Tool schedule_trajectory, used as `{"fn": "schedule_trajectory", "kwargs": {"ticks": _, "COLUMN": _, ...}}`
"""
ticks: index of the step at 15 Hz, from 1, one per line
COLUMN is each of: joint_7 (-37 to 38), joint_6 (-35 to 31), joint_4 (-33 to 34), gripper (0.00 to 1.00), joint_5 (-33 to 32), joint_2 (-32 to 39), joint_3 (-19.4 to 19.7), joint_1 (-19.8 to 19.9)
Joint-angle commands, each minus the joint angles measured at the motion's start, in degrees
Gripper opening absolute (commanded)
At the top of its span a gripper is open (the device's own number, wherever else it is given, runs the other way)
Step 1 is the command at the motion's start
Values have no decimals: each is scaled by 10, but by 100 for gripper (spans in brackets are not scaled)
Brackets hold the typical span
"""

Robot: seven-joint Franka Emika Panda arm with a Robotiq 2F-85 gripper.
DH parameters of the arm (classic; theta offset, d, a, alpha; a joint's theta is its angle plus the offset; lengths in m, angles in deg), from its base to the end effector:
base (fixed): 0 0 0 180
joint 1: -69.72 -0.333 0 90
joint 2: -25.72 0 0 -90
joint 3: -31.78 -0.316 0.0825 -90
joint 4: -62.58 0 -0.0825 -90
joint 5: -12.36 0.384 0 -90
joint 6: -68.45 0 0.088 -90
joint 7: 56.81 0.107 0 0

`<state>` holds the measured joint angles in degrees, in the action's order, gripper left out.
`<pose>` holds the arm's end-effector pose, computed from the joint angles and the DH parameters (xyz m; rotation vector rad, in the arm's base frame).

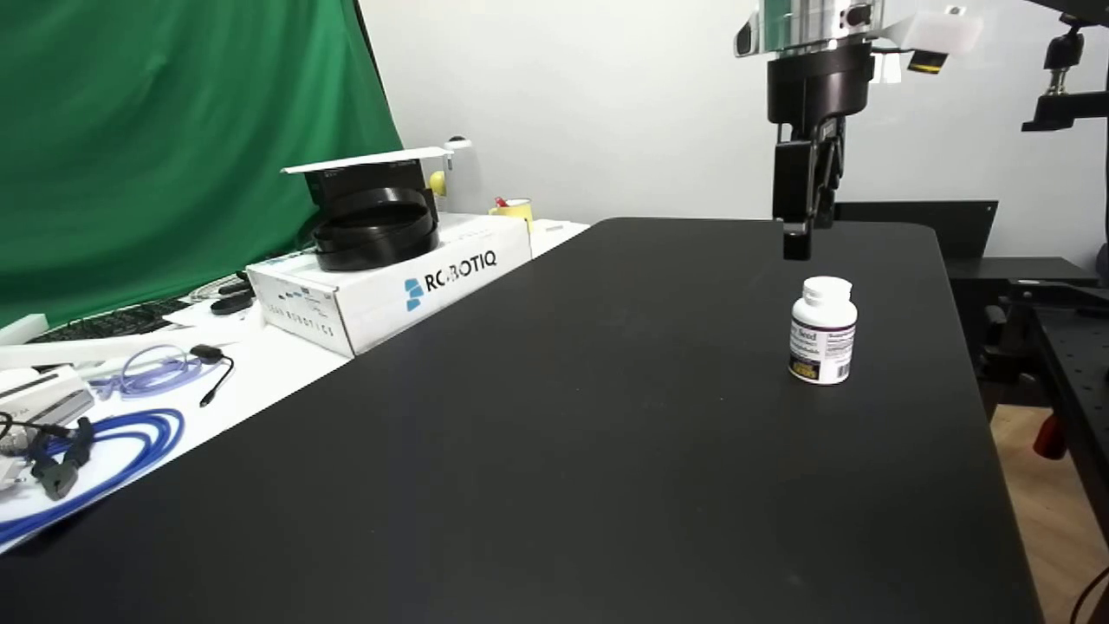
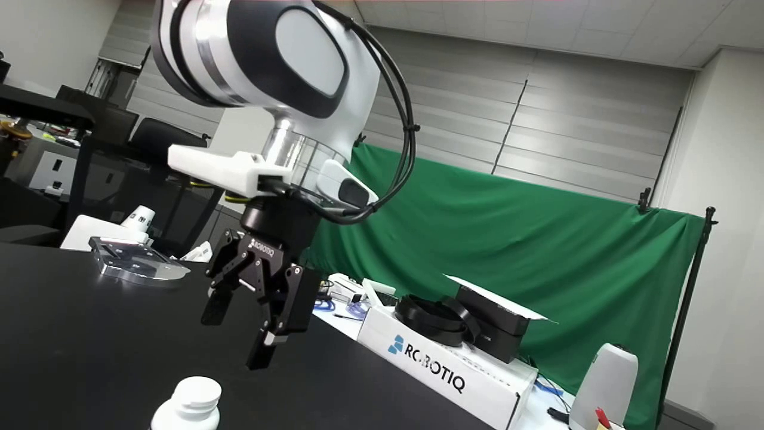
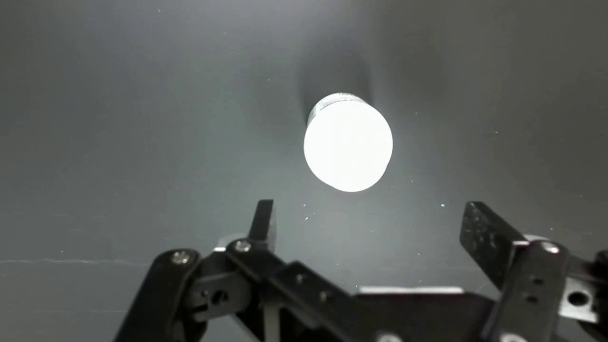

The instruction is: Slide the medicine bottle to the left.

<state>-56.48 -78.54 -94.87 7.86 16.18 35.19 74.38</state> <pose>0.3855 -0.0525 0.2683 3.1078 -0.1236 -0.0282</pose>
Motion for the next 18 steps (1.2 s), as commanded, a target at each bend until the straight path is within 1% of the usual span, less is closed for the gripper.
{"fn": "schedule_trajectory", "kwargs": {"ticks": 1, "joint_7": -1, "joint_6": -5, "joint_4": -1, "gripper": 100, "joint_5": 0, "joint_2": 6, "joint_3": 2, "joint_1": 1}}
{"fn": "schedule_trajectory", "kwargs": {"ticks": 8, "joint_7": -1, "joint_6": -9, "joint_4": -1, "gripper": 100, "joint_5": 0, "joint_2": 18, "joint_3": 3, "joint_1": 3}}
{"fn": "schedule_trajectory", "kwargs": {"ticks": 9, "joint_7": 9, "joint_6": -12, "joint_4": -3, "gripper": 100, "joint_5": -7, "joint_2": 24, "joint_3": 1, "joint_1": 4}}
{"fn": "schedule_trajectory", "kwargs": {"ticks": 13, "joint_7": 27, "joint_6": -31, "joint_4": -11, "gripper": 100, "joint_5": -18, "joint_2": 47, "joint_3": -4, "joint_1": 4}}
{"fn": "schedule_trajectory", "kwargs": {"ticks": 15, "joint_7": 18, "joint_6": -44, "joint_4": -12, "gripper": 100, "joint_5": -7, "joint_2": 56, "joint_3": -2, "joint_1": 2}}
{"fn": "schedule_trajectory", "kwargs": {"ticks": 16, "joint_7": 16, "joint_6": -57, "joint_4": -13, "gripper": 75, "joint_5": -6, "joint_2": 61, "joint_3": 0, "joint_1": 3}}
{"fn": "schedule_trajectory", "kwargs": {"ticks": 17, "joint_7": 13, "joint_6": -72, "joint_4": -13, "gripper": 73, "joint_5": -6, "joint_2": 67, "joint_3": 2, "joint_1": 4}}
{"fn": "schedule_trajectory", "kwargs": {"ticks": 18, "joint_7": 14, "joint_6": -78, "joint_4": -11, "gripper": 67, "joint_5": -7, "joint_2": 72, "joint_3": 3, "joint_1": 5}}
